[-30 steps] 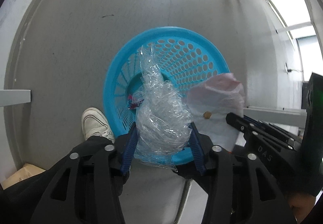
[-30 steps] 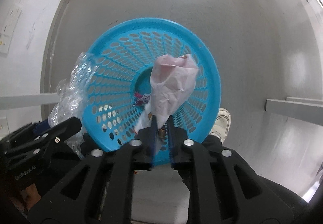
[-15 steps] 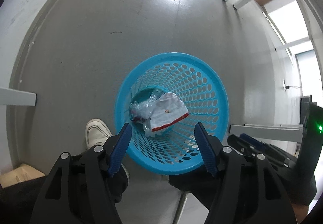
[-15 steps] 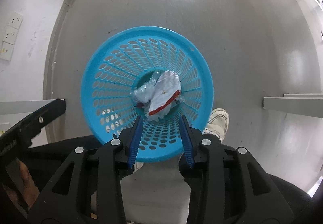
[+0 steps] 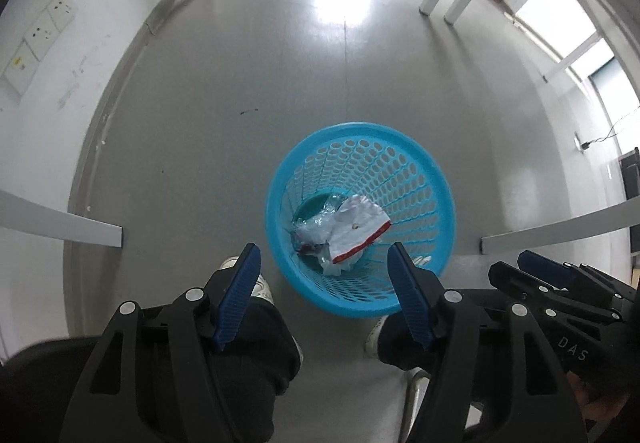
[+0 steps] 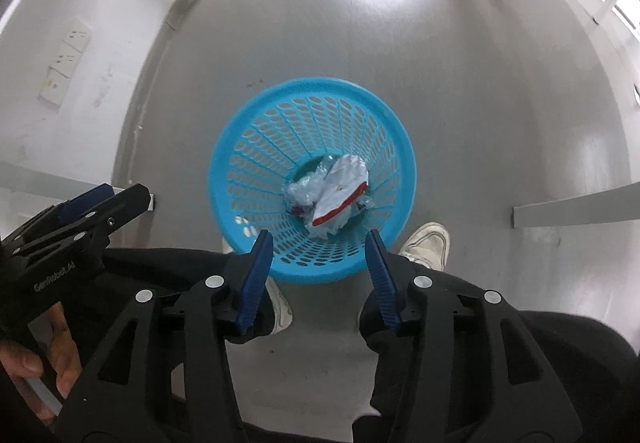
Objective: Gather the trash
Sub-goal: 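Raise both open tools back toward the table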
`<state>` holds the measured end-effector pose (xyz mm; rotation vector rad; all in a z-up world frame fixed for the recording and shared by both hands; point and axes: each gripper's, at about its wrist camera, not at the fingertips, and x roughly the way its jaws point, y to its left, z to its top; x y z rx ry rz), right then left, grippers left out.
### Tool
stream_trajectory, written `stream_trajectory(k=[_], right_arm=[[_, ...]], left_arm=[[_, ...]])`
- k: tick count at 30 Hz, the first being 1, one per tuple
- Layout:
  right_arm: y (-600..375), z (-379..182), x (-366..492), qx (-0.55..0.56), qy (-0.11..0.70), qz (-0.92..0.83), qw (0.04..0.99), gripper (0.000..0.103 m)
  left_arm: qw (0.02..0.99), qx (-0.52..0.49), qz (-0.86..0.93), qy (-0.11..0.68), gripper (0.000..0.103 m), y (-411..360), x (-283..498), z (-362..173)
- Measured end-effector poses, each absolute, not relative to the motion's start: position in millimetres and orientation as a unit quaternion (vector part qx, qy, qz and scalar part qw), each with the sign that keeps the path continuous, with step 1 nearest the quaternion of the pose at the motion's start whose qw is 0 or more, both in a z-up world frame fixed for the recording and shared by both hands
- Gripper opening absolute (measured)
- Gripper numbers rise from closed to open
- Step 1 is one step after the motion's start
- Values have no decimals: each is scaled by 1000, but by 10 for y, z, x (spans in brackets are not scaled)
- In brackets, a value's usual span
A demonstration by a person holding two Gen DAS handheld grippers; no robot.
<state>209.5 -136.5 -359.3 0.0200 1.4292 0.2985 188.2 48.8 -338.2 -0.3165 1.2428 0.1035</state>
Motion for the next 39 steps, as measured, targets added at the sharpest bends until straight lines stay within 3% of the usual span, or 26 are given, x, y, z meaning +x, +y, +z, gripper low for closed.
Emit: stream_trajectory(k=[7,18,33,39], right_arm=[[-1450,-3128,1745,8,609,160,777,57],[-1681,-2385,1228,6,547,189,815,60],[-2034,-966,690,31,381,206,901,76],[-2037,-443,630,39,324,214,921,89]], left_arm=[[830,-144,21,539,68,404,1489,-3014],[866,-115,-21,487,78,159,965,-2344],[938,-86,-33,335,95,72,122,-997],[957,-72,-11,281,97,88,18,-536]])
